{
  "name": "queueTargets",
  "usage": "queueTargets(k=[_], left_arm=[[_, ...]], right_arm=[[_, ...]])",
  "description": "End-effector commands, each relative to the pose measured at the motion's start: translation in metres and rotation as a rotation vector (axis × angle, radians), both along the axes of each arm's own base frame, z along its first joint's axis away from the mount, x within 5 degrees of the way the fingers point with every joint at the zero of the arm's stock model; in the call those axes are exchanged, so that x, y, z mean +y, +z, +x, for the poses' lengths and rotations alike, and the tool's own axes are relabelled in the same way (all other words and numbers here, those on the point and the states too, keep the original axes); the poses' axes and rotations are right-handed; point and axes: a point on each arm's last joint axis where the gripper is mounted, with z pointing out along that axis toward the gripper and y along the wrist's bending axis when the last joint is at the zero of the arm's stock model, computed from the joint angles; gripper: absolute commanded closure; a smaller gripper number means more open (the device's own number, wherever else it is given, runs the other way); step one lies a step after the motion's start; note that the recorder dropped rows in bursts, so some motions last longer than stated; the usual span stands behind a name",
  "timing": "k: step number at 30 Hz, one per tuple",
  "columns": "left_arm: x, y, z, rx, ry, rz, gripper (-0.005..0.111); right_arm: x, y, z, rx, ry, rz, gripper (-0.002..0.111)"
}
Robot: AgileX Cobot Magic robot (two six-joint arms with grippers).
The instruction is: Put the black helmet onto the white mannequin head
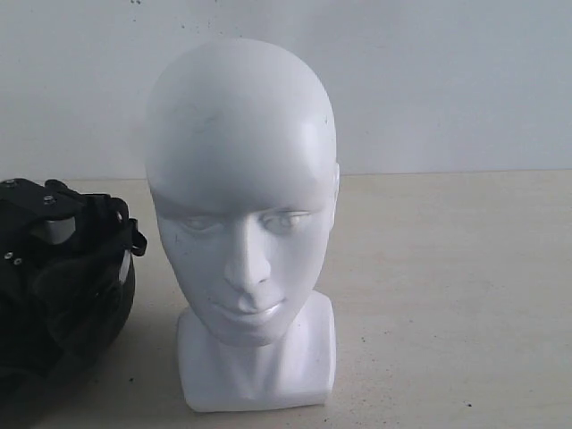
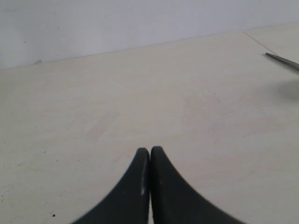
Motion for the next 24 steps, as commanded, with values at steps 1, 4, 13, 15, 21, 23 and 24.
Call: queueTargets(k=[1, 4, 13, 15, 21, 23, 24], left_arm=[[0.006, 0.012, -0.009, -0.045, 0.017, 0.004, 0.102], [0.007, 0.019, -0.012, -0.082, 0.035, -0.020, 0.102], [0.011, 0.033, -0.020, -0.149, 0.036, -0.050, 0.086], [0.011, 0.037, -0.022, -0.159, 0.041, -0.070, 0.071], [0.016, 0.039, -0.032, -0.113, 0.028, -0.030, 0.038], [0.018, 0.037, -0.036, -0.064, 0.028, -0.008, 0.038], [0.019, 0.036, -0.038, -0.045, 0.008, 0.008, 0.038]], right_arm=[[0.000, 0.001, 0.000, -0.011, 0.002, -0.006, 0.108], [0.000, 0.001, 0.000, -0.011, 0.002, -0.006, 0.108], [0.000, 0.001, 0.000, -0.008, 0.002, -0.006, 0.108], [0.000, 0.001, 0.000, -0.008, 0.002, -0.006, 0.108], [0.000, 0.001, 0.000, -0.008, 0.002, -0.006, 0.108], [0.000, 0.001, 0.000, -0.008, 0.002, -0.006, 0.108], [0.000, 0.001, 0.000, -0.008, 0.002, -0.006, 0.108]])
